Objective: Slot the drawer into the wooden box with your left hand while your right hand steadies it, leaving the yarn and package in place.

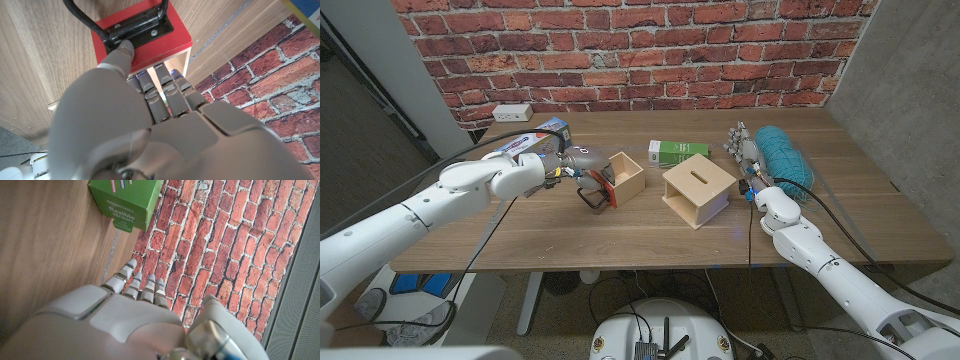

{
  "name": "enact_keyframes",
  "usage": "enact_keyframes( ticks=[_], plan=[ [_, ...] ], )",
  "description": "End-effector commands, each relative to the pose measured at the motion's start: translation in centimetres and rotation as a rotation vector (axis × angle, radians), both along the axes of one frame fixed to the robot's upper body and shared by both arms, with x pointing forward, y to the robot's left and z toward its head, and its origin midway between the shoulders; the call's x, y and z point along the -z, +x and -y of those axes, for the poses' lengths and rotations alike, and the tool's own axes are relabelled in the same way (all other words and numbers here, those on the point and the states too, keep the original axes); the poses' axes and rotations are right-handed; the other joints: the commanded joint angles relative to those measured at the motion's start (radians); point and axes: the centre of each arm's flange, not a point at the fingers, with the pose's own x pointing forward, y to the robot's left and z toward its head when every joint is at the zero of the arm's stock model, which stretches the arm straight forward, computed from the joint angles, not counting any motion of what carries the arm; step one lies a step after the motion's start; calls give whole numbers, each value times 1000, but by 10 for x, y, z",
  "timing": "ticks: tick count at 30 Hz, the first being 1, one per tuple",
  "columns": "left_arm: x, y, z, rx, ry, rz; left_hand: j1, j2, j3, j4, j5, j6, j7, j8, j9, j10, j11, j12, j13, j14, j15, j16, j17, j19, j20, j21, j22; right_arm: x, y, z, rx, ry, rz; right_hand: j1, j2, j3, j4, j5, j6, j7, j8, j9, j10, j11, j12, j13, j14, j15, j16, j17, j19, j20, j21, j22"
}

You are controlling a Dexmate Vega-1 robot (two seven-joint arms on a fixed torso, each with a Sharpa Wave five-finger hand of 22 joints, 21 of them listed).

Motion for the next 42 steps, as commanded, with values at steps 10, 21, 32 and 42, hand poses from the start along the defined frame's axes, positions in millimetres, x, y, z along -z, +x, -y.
enact_keyframes(
  ticks=[10, 21, 32, 42],
  plan=[
    [-5, -1, -1, -23, 5, 27, 27, 28, -10, 1, -3, 74, -9, 10, 5, 83, -6, 6, 11, 93, -115, 11, 9, 31, -163, -4, 3, -2, 1, 1, -4, -5, 0, -12, 28, 8, -1, -1, 9, 0, 3, 2, 4, -2, 9, -1, 4, 7, 4, -2, 2, 6, 2, 6],
    [-19, -2, -2, -35, 16, 28, 30, 35, -18, 2, -5, 84, -14, 8, 4, 103, -7, 6, 13, 116, -115, 14, 11, 35, -162, -6, 3, -5, 0, 2, -7, -14, 1, -13, 28, 9, -1, -2, 8, 0, 3, 2, 3, -3, 8, -1, 4, 6, 4, -4, 2, 5, 2, 6],
    [-31, -5, -2, -35, 28, 12, 32, 36, -23, 2, -5, 91, -21, 10, 10, 110, -7, 3, 15, 125, -116, 12, 11, 37, -162, -7, 3, -8, -1, 4, -23, -27, -9, -13, 28, 11, -1, -2, 7, 0, 3, 2, 5, -3, 9, -1, 4, 7, 5, -6, 2, 4, 2, 6],
    [-36, -25, 12, -56, 28, 2, 33, 35, -27, 1, -6, 91, -25, 11, 13, 109, -8, -1, 15, 123, -116, 7, 10, 34, -162, -9, 2, -16, 2, 10, -56, -42, -3, -14, 28, 11, 0, -3, 8, 0, 3, 2, 4, -1, 9, -1, 4, 6, 6, -7, 2, 4, 2, 6]
  ],
)
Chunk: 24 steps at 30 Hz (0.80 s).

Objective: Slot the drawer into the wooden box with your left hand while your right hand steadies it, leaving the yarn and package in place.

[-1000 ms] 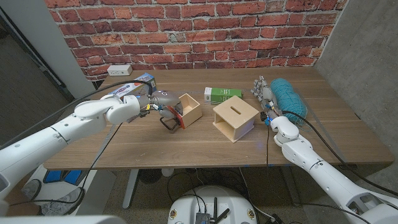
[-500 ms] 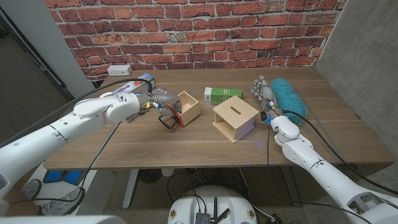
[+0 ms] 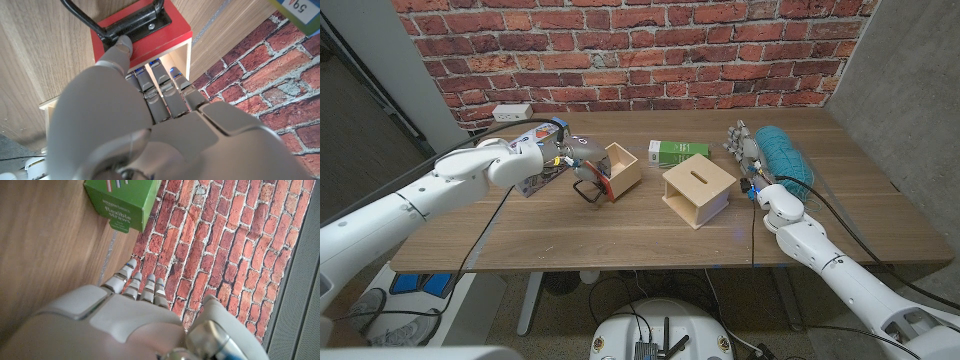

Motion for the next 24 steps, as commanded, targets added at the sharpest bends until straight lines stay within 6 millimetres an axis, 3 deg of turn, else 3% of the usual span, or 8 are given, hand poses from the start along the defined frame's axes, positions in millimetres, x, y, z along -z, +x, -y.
enact_keyframes(
  ticks=[1, 24],
  plan=[
    [-6, -16, 9, -38, -2, -35, 27, 34, -1, -1, 4, 9, -1, 10, 16, 34, -26, -1, 6, 18, -92, -1, 3, 5, -164, -2, 2, -12, 3, 10, -23, -19, 7, -15, 28, 8, -3, -3, 8, 1, 3, 2, 4, -1, 9, -1, -2, 0, 6, 3, 2, 5, 2, 6],
    [1, -44, 12, -20, -45, -74, 27, 38, -7, 1, 4, 10, -7, 12, 22, 38, -26, -6, 8, 13, -92, -10, 2, 1, -162, -5, 2, -9, -10, 16, -15, -52, 15, -18, 28, 9, -1, -3, 12, 3, 4, 2, 7, 1, 9, -1, 1, 0, 8, 1, 5, 0, 3, 6]
  ],
)
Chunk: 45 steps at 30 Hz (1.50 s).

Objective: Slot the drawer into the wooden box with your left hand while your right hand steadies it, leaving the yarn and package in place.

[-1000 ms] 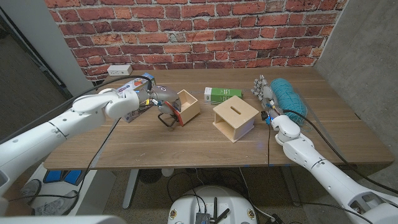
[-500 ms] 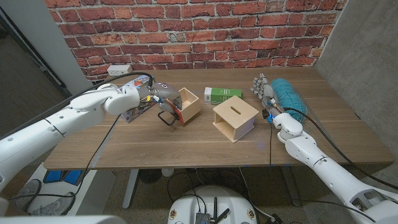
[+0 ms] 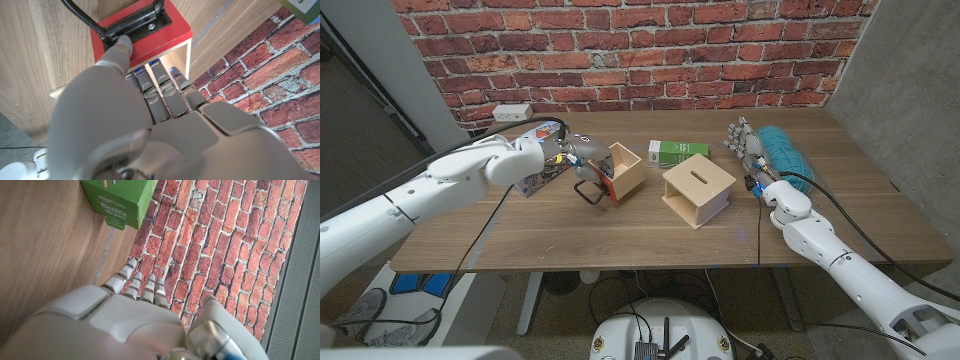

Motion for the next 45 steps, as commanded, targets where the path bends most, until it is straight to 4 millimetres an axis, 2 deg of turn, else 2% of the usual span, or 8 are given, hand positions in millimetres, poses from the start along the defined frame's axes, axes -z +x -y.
enact_keyframes(
  ticks=[1, 18, 32, 45],
  plan=[
    [5, -16, 3, 10, -23, -27, 29, 36, -2, 1, 5, 5, -2, 8, 23, 37, -25, 1, 2, 13, -92, -4, 2, 1, -162, -5, 2, 2, -6, 4, 1, -20, 5, -10, 28, 9, 0, -3, 9, 0, 4, 2, 6, 2, 9, -1, 0, -1, 8, 1, 5, 0, 3, 6],
    [16, -40, 15, 26, -34, -103, 29, 38, -5, 1, 5, 4, -1, 9, 25, 36, -24, -2, 2, 12, -92, -7, 2, -1, -163, -5, 2, -2, -16, -1, -20, -114, 41, -9, 28, 11, -1, -3, 11, -4, 4, 2, 11, -1, 11, -1, 2, -4, 8, 0, 6, -2, 3, 5],
    [22, -53, 23, 34, -6, -126, 29, 40, -8, 1, 6, 6, -3, 11, 27, 38, -25, -3, 3, 13, -92, -7, 2, -4, -163, -6, 2, -4, -40, -3, 21, -256, 117, -7, 26, 13, -3, -4, 18, -3, 6, 2, 19, -4, 13, -1, 8, -9, 10, -3, 10, -7, 4, 5],
    [23, -61, 34, 41, 11, -133, 29, 42, -10, 2, 6, 6, -6, 12, 28, 38, -25, -5, 4, 15, -92, -7, 3, -6, -163, -7, 2, 2, -63, 2, 96, -352, 198, -5, 23, 15, -5, -4, 21, -10, 6, 2, 17, -11, 10, -1, 6, -20, 9, -5, 4, -15, 1, 5]
  ],
)
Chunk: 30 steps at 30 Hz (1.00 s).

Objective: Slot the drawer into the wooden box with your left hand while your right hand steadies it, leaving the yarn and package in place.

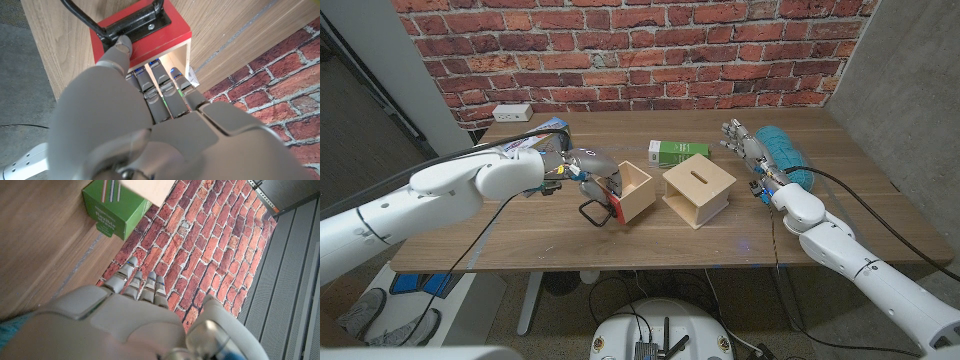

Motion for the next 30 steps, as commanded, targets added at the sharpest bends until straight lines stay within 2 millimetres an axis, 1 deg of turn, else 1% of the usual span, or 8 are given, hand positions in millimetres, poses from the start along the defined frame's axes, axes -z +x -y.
enact_keyframes(
  ticks=[1, 8, 15, 23, 30],
  plan=[
    [3, -9, 10, 4, 16, -11, 31, 39, -1, 3, 6, 7, -1, 12, 28, 30, -16, 8, 5, 10, -83, 8, 3, -2, -159, 1, 2, 5, -22, 4, 67, -98, 82, -5, 23, 12, -2, -1, 6, -6, 6, 2, 3, -6, 2, -1, -5, -10, 0, -1, 0, -12, 1, 5],
    [7, -15, 16, 5, 29, -15, 31, 40, -2, 3, 6, 8, -1, 12, 29, 30, -16, 8, 5, 11, -83, 7, 3, -2, -158, 1, 2, 10, -36, 4, 111, -193, 125, -3, 22, 13, -3, -1, 1, -14, 3, 1, -2, -13, 0, -2, -13, -16, -3, -2, -7, -19, -2, 5],
    [12, -21, 17, 6, 44, -5, 31, 39, -4, 3, 6, 8, -2, 13, 29, 30, -16, 7, 5, 10, -83, 7, 3, -3, -159, 1, 2, 14, -47, 3, 159, -267, 166, 0, 22, 16, -7, -1, -4, -19, 1, 1, -6, -16, -2, -2, -19, -21, -6, -5, -18, -26, -5, 5],
    [20, -20, 21, 21, 68, -4, 31, 40, -6, 3, 7, 8, -4, 13, 30, 29, -16, 6, 5, 9, -83, 6, 3, -5, -159, 1, 2, 20, -62, 1, 215, -355, 196, 5, 23, 20, -10, -1, -10, -24, -1, 1, -14, -19, -4, -3, -25, -28, -9, -7, -31, -30, -8, 5],
    [20, -16, 28, 46, 83, 5, 31, 40, -8, 3, 7, 10, -8, 15, 31, 31, -17, 6, 6, 11, -83, 7, 3, -12, -159, -2, 1, 23, -73, 1, 258, -424, 225, 7, 24, 23, -12, -1, -13, -26, -2, 1, -18, -23, -5, -3, -27, -31, -9, -9, -33, -33, -7, 5]
  ],
)
